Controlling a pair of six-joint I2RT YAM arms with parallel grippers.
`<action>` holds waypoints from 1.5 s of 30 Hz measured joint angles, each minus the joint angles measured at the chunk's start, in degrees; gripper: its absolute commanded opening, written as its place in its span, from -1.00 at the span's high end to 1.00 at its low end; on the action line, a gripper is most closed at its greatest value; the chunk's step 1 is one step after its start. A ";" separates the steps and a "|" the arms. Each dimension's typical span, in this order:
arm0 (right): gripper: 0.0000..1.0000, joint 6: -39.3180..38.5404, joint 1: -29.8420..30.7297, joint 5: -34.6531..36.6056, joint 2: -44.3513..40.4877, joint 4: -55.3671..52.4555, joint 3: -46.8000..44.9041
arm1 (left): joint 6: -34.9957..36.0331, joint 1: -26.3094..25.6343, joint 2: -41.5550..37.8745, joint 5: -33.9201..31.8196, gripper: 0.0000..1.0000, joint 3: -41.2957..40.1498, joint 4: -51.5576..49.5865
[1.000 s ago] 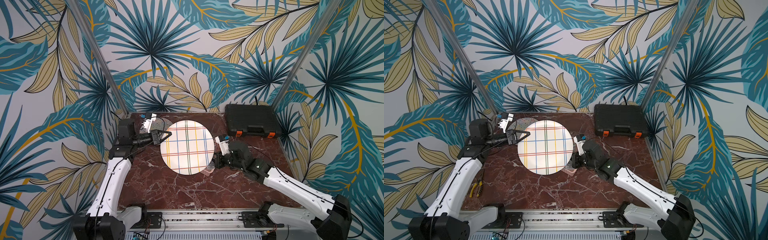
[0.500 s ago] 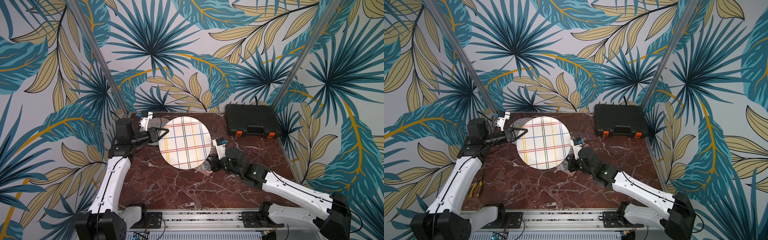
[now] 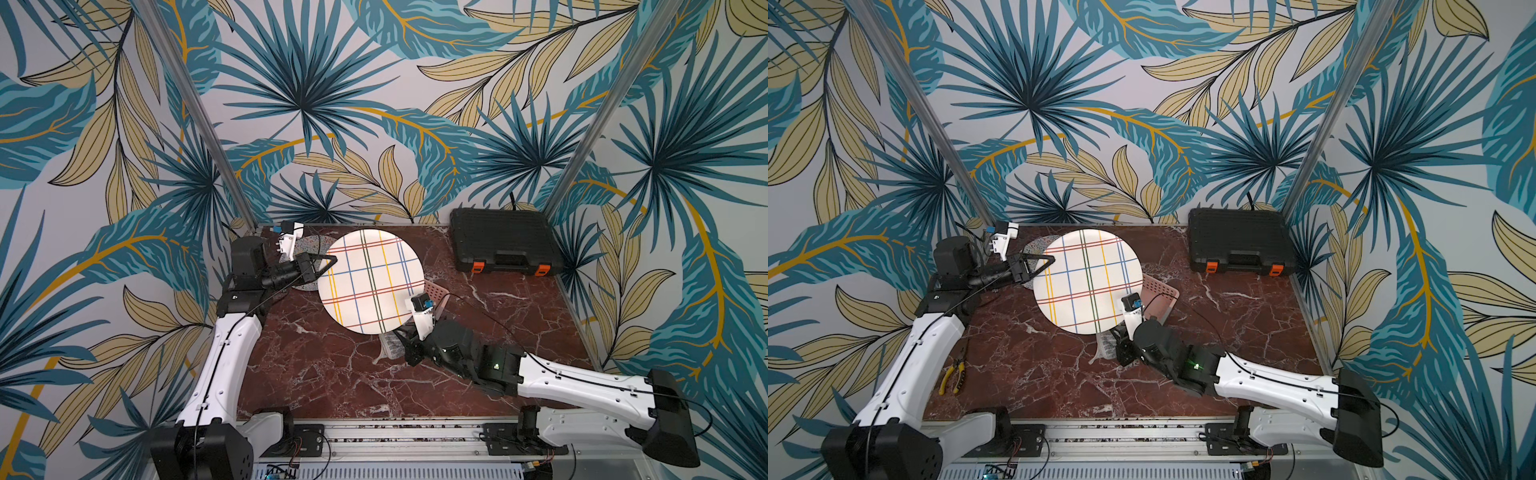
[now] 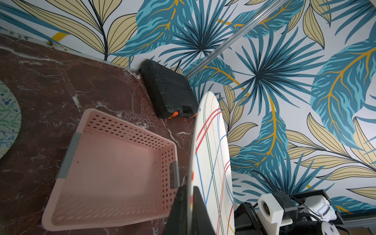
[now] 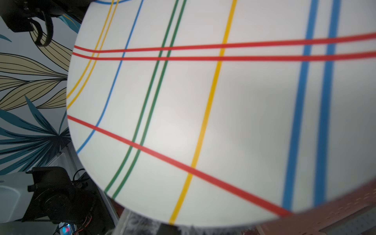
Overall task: Wipe the wet plate dry
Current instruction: Wipe the plate with towel.
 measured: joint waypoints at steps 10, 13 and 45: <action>1.00 -0.83 6.60 10.19 3.87 6.69 0.00 | -1.42 0.00 0.00 0.26 1.00 -0.79 0.02; 1.00 -0.85 8.13 12.90 5.42 8.79 0.07 | -1.90 0.00 0.00 0.31 1.00 -1.03 0.02; 1.00 3.28 11.89 20.85 28.39 1.38 26.64 | -4.50 0.02 -1.73 -3.39 1.00 -2.45 4.00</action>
